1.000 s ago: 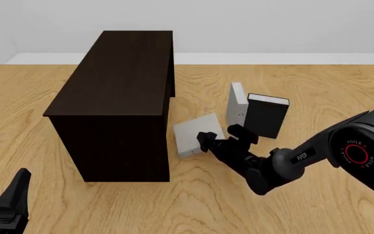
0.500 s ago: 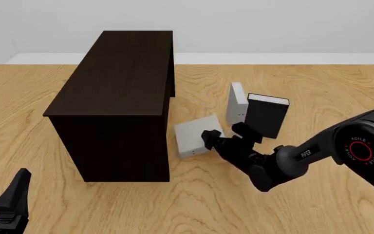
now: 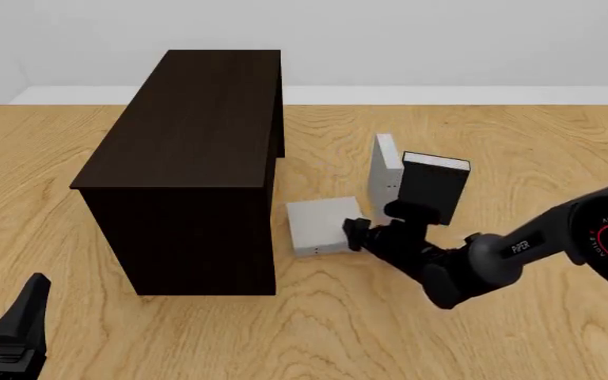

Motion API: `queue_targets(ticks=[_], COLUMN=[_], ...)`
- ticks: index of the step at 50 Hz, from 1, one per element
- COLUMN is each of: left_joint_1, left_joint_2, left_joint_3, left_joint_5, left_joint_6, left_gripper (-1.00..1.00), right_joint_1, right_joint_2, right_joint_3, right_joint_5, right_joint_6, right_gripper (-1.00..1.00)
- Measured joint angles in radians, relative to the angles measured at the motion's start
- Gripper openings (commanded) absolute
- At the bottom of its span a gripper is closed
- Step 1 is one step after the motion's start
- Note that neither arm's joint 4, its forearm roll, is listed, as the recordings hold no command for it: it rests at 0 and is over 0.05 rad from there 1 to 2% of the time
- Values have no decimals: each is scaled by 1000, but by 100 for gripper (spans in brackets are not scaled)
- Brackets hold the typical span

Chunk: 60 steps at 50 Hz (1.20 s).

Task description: Pick up the book on the right and place it under the cabinet shelf.

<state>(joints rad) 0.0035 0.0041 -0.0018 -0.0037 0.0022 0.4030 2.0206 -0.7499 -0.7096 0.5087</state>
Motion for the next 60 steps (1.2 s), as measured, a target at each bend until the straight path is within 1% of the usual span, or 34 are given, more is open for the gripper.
queue_targets(ticks=[10,21,30,34,39,49,60], left_joint_1=[0,0,0,0,1,1,1], left_joint_2=[0,0,0,0,-1,-1,0], left_joint_3=[0,0,0,-1,-2,-2,-2], left_joint_5=[0,0,0,2,3,4,4], left_joint_6=[0,0,0,0,0,0,0], left_gripper=[100,100,100,100,100,100,100], right_joint_1=[-20,-53,-77,-92,-103,-115,-113], right_joint_2=[-49,-103,-124,-155,-181,-199,-171], right_joint_3=[19,37,33,40,47,50,40], right_joint_5=[72,154,202,238,267,294,290], right_joint_6=[-76,-182,-257,-309,-351,-395,-401], right_gripper=[100,100,100,100,100,100,100])
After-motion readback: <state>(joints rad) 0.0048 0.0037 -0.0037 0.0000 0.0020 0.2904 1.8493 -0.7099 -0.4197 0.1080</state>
